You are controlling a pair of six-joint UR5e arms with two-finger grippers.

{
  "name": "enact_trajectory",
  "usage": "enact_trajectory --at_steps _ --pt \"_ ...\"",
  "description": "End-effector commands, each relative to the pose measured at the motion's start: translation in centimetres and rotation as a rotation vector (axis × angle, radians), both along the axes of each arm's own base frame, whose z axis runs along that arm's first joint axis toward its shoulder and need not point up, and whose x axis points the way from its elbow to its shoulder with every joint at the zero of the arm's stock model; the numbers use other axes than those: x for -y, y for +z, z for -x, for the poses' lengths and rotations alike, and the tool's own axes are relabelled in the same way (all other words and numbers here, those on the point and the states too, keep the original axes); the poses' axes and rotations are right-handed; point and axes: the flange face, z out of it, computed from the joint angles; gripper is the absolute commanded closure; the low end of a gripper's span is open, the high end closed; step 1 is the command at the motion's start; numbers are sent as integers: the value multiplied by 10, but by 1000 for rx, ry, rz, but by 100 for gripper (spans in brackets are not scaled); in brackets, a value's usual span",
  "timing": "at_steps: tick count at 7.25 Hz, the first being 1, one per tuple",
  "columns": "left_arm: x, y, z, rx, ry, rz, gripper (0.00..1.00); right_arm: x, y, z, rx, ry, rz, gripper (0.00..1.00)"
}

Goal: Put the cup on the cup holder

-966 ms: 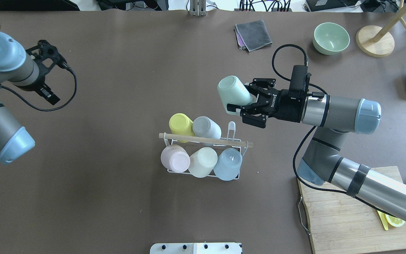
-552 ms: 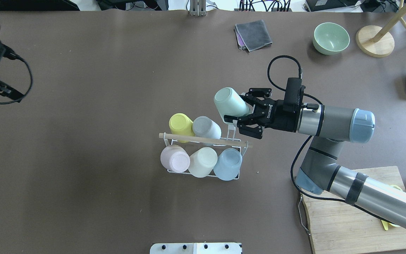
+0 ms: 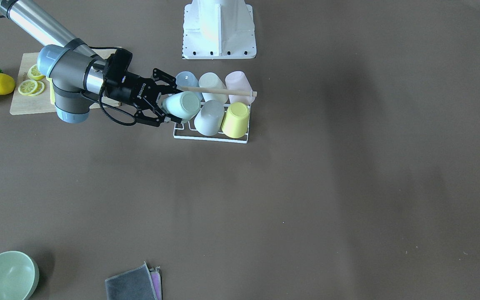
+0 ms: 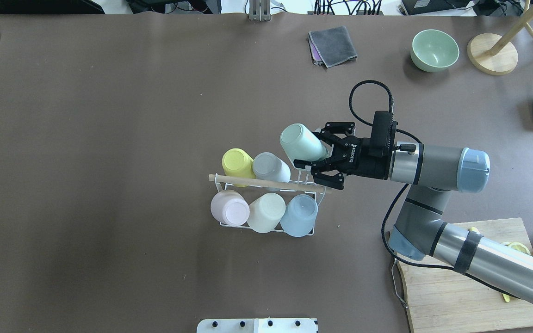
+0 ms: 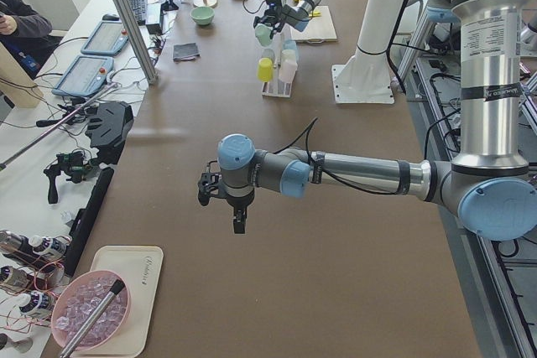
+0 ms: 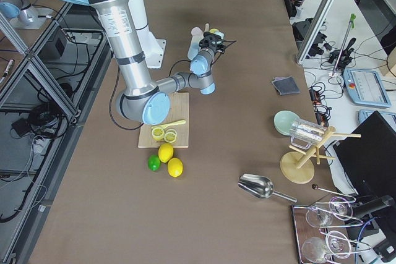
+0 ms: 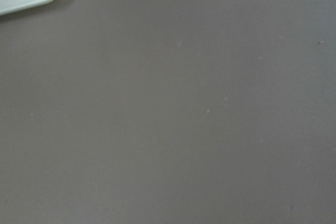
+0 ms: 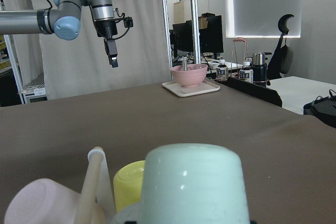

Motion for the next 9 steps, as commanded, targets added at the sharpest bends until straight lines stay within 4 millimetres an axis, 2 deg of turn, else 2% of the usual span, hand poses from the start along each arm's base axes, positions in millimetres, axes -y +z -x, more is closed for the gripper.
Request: enact_trajectory --at_steps 1,2,3,4,7,8,9 --pt "-9 -3 23 -13 24 95 1 -5 1 5 -7 -5 -10 71" --pt "-3 -4 42 -5 87 78 1 -6 4 1 -10 -5 -10 69" --pt "-10 6 51 10 152 21 1 -1 4 -8 -7 6 -10 66" --pt "-10 11 57 102 243 -50 2 -4 5 -7 -7 2 -10 63" --pt "0 -8 58 135 280 -150 1 -9 13 -5 -19 -11 1 51" --pt "6 1 58 144 276 -190 2 -8 12 -8 -16 -8 -2 48" --pt "6 18 58 142 276 -185 2 -7 9 -14 -11 -8 -4 40"
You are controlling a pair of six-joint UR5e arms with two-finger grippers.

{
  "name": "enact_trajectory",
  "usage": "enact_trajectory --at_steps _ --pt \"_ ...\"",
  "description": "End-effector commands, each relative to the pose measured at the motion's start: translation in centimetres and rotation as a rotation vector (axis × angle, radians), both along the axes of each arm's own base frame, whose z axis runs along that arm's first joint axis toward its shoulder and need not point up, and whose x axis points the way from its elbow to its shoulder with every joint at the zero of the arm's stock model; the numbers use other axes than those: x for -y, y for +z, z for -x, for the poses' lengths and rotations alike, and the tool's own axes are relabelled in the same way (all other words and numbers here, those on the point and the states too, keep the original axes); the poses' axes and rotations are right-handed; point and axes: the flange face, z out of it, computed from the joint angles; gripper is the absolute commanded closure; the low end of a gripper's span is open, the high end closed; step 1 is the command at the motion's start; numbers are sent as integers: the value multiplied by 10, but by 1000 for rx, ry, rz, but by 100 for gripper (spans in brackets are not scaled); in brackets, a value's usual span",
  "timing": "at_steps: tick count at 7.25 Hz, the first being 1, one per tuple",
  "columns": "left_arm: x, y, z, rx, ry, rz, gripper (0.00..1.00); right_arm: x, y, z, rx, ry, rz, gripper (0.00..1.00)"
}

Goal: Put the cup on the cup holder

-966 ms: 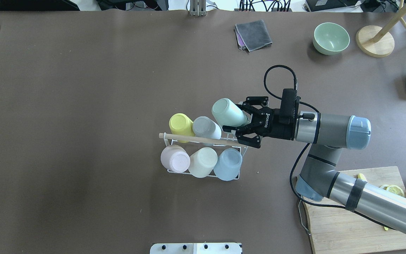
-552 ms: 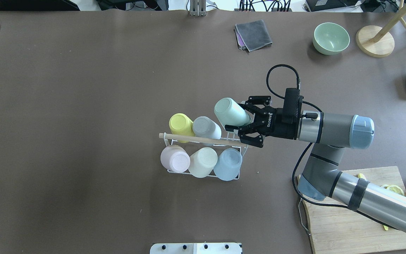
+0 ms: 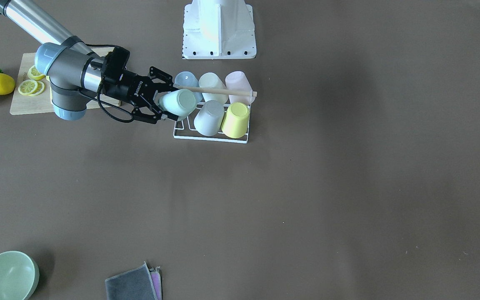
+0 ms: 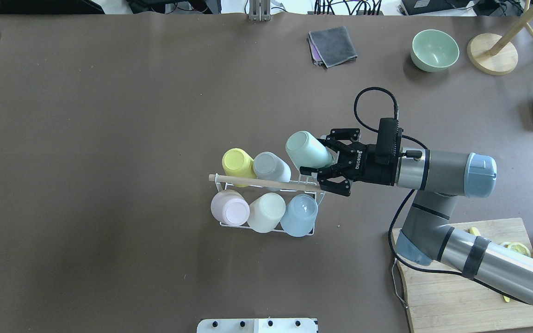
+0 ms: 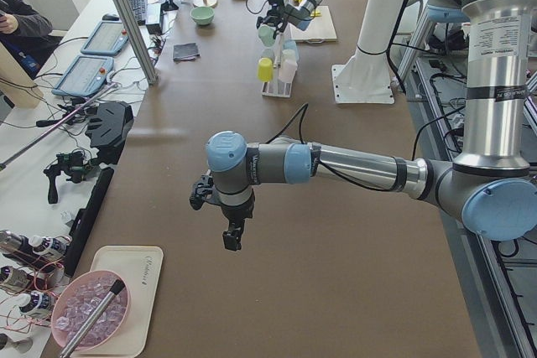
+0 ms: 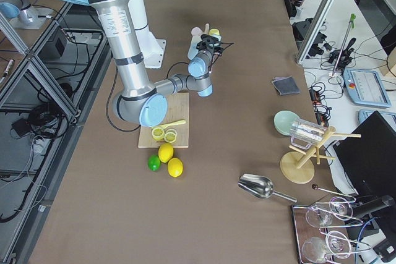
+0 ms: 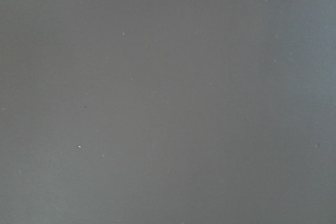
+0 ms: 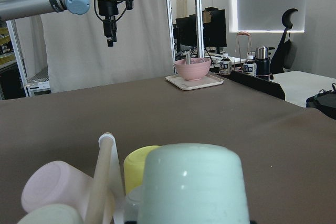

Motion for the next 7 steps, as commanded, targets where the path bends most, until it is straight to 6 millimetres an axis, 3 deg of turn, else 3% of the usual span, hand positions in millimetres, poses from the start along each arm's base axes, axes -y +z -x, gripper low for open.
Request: enact_trajectory --at_steps 1,2,5,7 --pt "2 14 -1 -3 -33 15 2 -1 1 -5 1 -2 -1 0" --pt "2 9 -5 -64 -122 87 1 -1 1 -4 0 -2 0 0" --pt "0 3 -8 -129 -140 104 2 0 -1 -5 -6 -4 3 0" --pt "4 1 -7 -133 -144 100 1 13 10 -25 -52 -33 -6 0"
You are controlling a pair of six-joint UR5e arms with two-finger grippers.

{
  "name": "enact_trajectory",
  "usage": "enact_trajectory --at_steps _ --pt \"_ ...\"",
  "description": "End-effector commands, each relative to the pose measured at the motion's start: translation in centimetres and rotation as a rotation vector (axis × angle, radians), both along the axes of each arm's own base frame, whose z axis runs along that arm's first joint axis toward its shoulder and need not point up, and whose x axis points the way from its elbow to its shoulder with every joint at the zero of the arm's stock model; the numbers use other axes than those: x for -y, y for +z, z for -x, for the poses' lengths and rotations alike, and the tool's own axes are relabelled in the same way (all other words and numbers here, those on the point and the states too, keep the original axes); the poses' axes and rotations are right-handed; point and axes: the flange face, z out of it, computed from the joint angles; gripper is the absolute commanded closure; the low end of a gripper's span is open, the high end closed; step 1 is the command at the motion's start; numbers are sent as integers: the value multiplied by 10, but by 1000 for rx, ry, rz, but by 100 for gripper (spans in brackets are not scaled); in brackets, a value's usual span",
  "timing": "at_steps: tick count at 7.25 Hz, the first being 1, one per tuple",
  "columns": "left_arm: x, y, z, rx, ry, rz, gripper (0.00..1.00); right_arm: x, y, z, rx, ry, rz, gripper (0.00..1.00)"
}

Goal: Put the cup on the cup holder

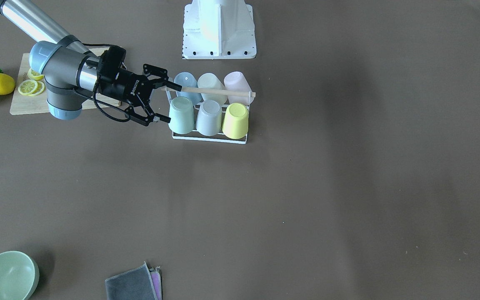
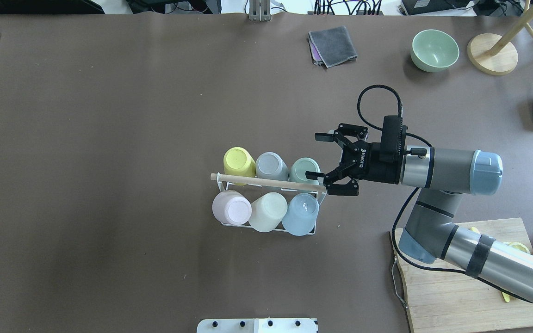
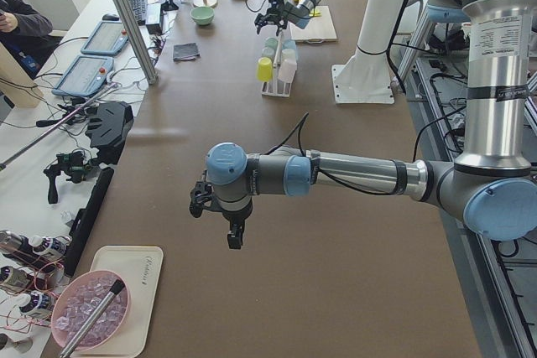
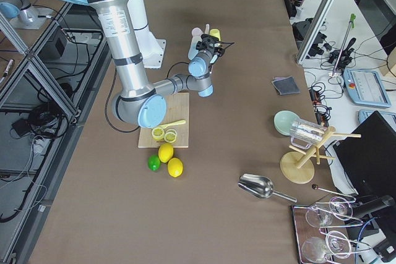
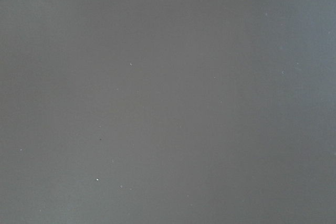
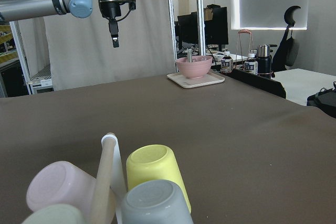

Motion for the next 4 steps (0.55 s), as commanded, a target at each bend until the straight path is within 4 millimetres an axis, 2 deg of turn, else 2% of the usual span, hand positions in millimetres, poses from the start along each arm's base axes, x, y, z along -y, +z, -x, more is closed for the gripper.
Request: enact_trajectory --at_steps 1,3,4 --pt "3 -4 1 -2 -2 -10 1 28 23 -40 -114 -55 7 0" --pt "-1 -5 1 -9 0 -12 1 66 37 -86 -261 -133 61 0" --pt "-1 -15 3 -9 -4 -33 1 79 55 -109 -330 -125 145 0"
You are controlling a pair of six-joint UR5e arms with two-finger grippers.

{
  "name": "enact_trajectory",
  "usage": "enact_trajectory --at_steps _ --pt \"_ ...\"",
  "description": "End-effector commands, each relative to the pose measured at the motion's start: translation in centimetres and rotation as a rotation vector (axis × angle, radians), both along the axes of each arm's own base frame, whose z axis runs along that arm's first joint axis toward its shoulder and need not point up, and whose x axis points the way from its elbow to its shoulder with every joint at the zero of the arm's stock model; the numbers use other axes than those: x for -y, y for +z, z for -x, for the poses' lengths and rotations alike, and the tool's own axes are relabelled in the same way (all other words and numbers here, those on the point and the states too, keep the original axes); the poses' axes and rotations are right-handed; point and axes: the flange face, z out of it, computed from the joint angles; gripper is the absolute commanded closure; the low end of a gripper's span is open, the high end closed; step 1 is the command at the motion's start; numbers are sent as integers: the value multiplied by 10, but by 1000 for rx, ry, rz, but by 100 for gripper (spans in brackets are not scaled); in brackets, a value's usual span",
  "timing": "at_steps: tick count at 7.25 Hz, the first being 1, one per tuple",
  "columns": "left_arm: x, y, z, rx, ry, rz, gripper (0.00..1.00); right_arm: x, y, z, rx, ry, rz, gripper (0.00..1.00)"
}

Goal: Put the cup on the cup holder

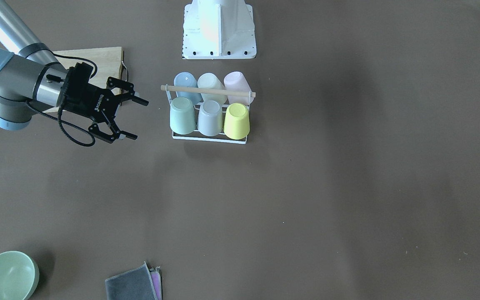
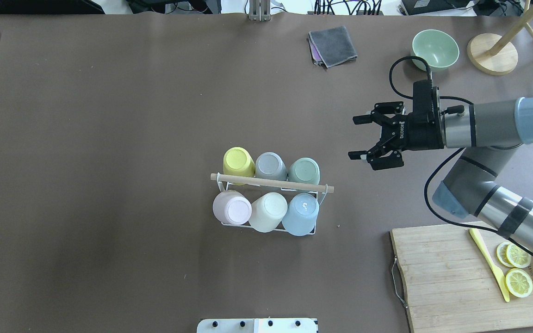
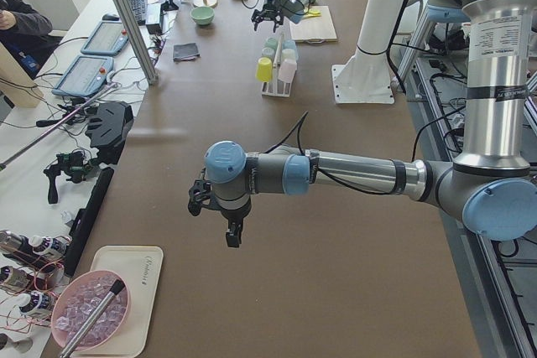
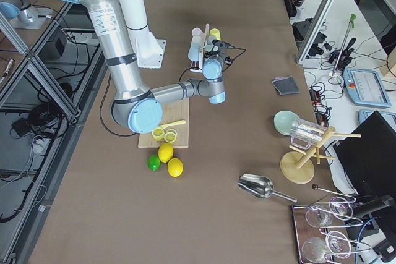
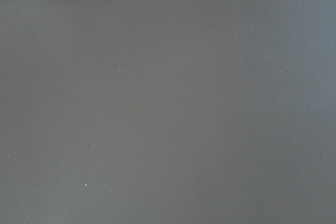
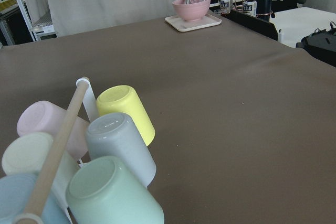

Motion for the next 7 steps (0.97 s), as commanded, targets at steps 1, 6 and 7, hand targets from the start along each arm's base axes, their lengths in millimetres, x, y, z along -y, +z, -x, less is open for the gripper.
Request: enact_trajectory --at_steps 1,6,7 --pt "-1 -4 0 -1 3 -12 2 19 22 -45 -160 -19 166 0" --pt "1 1 0 4 6 -9 1 69 73 -125 -474 107 689 0" --pt "3 0 0 4 5 -32 1 71 85 -145 -523 140 792 0"
